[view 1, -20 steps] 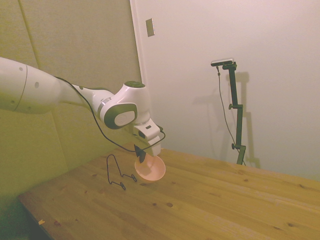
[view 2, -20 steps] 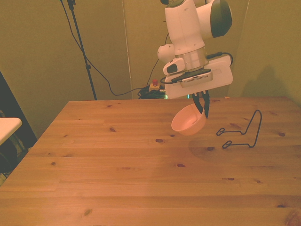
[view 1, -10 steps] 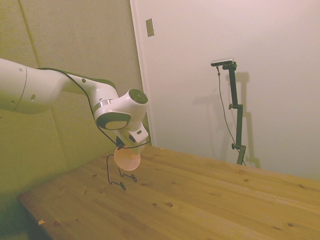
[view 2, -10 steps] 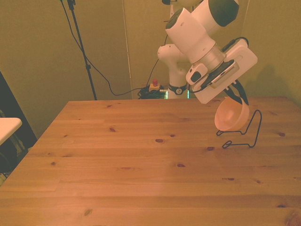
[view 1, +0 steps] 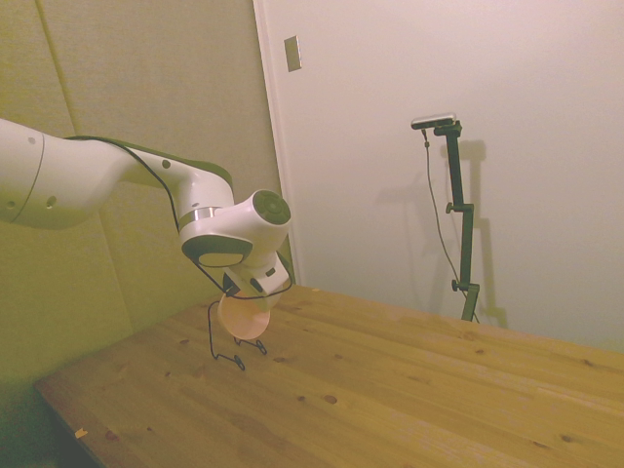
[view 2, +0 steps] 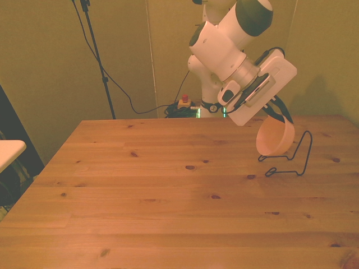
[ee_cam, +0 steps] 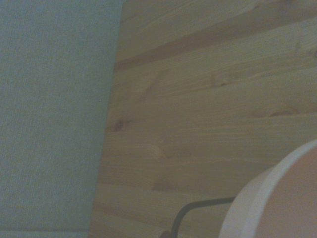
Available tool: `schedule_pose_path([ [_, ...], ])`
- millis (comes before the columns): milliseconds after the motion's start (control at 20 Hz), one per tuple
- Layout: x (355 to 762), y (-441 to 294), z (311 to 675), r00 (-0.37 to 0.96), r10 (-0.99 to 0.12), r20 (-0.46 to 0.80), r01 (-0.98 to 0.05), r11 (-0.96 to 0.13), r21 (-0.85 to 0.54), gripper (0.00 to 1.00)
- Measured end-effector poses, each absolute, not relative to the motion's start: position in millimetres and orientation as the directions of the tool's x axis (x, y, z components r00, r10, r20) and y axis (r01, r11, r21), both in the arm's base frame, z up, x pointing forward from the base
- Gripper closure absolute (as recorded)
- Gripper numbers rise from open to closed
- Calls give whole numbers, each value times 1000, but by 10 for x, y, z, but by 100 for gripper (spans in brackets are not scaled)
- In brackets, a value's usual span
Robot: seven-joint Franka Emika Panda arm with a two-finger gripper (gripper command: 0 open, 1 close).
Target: Load the bowl
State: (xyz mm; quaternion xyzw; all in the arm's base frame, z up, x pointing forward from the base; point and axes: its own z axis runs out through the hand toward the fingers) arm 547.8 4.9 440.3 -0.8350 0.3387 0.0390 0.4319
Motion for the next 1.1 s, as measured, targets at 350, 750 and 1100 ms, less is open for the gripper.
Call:
schedule_pose_path([
  [350,5450,195,4267,792,-491,-362,-563,-361,-743,100],
  [750,5467,280,4072,795,-483,-368,-558,-341,-757,100],
  [1100,5503,315,3882,788,-487,-376,-567,-337,-751,100],
])
